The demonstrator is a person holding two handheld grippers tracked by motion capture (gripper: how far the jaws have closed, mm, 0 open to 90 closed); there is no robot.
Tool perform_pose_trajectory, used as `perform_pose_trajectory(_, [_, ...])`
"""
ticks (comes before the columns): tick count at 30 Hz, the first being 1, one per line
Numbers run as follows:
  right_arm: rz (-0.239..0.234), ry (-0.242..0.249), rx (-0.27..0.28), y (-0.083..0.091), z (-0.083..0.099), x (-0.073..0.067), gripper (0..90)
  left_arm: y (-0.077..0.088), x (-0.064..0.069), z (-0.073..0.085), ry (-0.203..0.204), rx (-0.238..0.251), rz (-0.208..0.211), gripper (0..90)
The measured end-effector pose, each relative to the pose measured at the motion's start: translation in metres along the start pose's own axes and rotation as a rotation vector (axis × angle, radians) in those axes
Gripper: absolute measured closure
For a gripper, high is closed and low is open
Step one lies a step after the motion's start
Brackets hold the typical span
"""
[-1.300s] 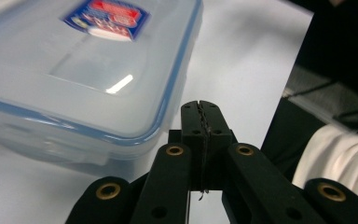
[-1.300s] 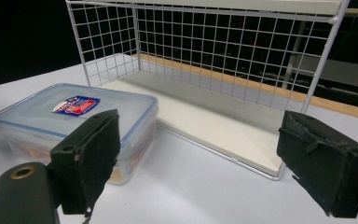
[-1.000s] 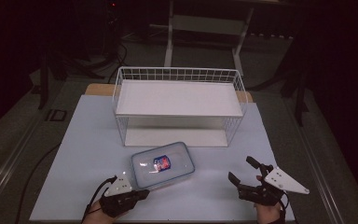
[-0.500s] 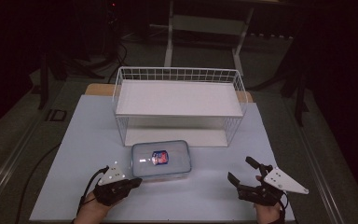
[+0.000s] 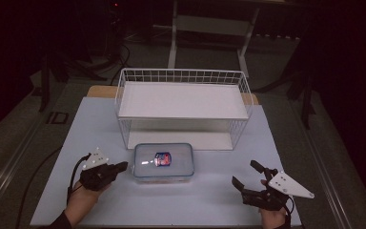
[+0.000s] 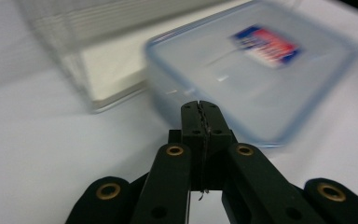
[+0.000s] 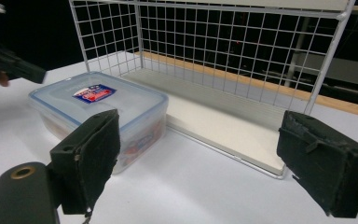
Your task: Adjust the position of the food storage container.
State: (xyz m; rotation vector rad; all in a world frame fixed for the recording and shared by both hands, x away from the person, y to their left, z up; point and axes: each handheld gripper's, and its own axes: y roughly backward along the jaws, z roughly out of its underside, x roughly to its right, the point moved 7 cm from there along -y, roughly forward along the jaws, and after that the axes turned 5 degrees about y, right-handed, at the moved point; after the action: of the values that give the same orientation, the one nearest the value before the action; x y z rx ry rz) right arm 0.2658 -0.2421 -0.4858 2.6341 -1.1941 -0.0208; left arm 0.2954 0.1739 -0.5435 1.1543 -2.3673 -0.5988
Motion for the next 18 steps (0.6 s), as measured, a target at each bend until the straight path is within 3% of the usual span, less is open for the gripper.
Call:
perform_pose_trajectory(4, [0.000,-0.004,-0.001,-0.001,0.001,0.001,13.1,-0.015,-0.007,0.003,0.026,-0.031,0.010,89.4])
perform_pose_trajectory(12, [-0.004,-0.011,-0.004,-0.001,0.002,0.000,13.1,-0.027,-0.003,-0.004,0.025,-0.030,0.000,89.4])
perform_pose_trajectory(18, [-0.010,-0.008,-0.006,-0.003,0.002,-0.001,13.0,-0.036,0.003,-0.009,0.017,-0.032,0.016,89.4])
